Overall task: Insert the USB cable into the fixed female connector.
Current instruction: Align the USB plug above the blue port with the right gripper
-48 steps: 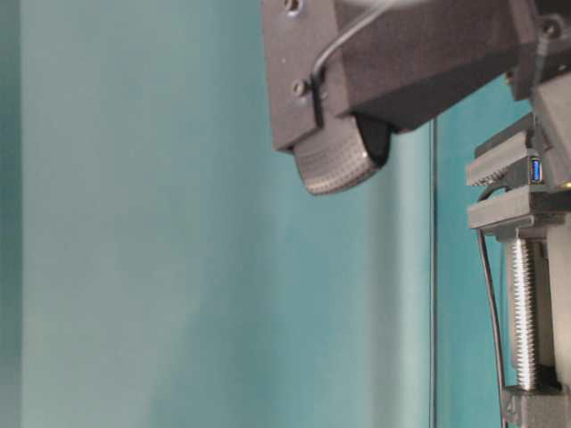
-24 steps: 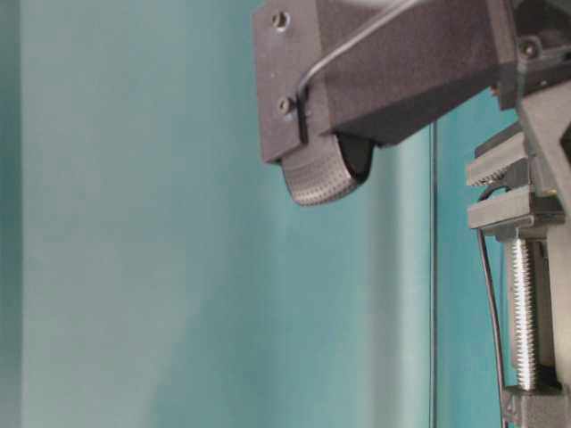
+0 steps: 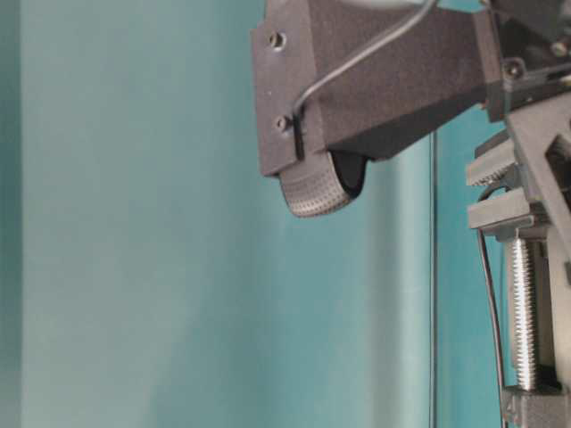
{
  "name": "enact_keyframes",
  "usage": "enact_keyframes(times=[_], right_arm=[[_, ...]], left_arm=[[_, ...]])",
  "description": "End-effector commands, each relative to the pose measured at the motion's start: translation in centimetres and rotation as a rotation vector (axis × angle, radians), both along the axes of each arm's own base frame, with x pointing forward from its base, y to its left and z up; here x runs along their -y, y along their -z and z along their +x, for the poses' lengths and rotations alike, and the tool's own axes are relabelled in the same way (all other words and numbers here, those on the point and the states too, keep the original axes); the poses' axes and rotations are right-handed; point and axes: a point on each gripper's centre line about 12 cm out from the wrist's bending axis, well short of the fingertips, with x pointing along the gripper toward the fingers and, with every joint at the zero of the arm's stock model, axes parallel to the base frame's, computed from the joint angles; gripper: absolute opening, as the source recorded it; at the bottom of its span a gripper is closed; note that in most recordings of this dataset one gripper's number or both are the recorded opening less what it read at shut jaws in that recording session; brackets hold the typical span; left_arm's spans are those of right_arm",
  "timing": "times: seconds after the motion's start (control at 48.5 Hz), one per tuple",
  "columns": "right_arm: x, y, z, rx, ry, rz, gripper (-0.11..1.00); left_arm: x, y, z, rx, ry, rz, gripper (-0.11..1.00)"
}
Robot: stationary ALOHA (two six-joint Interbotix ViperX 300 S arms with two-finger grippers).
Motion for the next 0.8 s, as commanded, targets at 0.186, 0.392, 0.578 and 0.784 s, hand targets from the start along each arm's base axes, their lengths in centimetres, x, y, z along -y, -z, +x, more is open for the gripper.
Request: enact_keyframes(times=[0.186, 0.392, 0.578, 0.784], right_arm=[[0.17, -1.19, 0.52, 0.033, 0.01, 0.016, 0.21], [0.18, -1.1, 0.58, 0.032, 0.009, 0.028, 0.21], [0.21, -1.05, 0.58, 0.031, 0.015, 0.035, 0.21], [0.36, -1.14, 0.71, 0.035, 0.019, 0.037, 0.21]], left_arm=[[0.0, -0.32, 0.24, 0.001, -0.006, -0.01, 1.0], [0.0, -0.32, 0.24, 0.001, -0.005, -0.008, 1.0], [0.0, -0.32, 0.24, 0.001, -0.005, -0.008, 1.0], [0.0, -0.34, 0.24, 0.002, -0.006, -0.01, 1.0]])
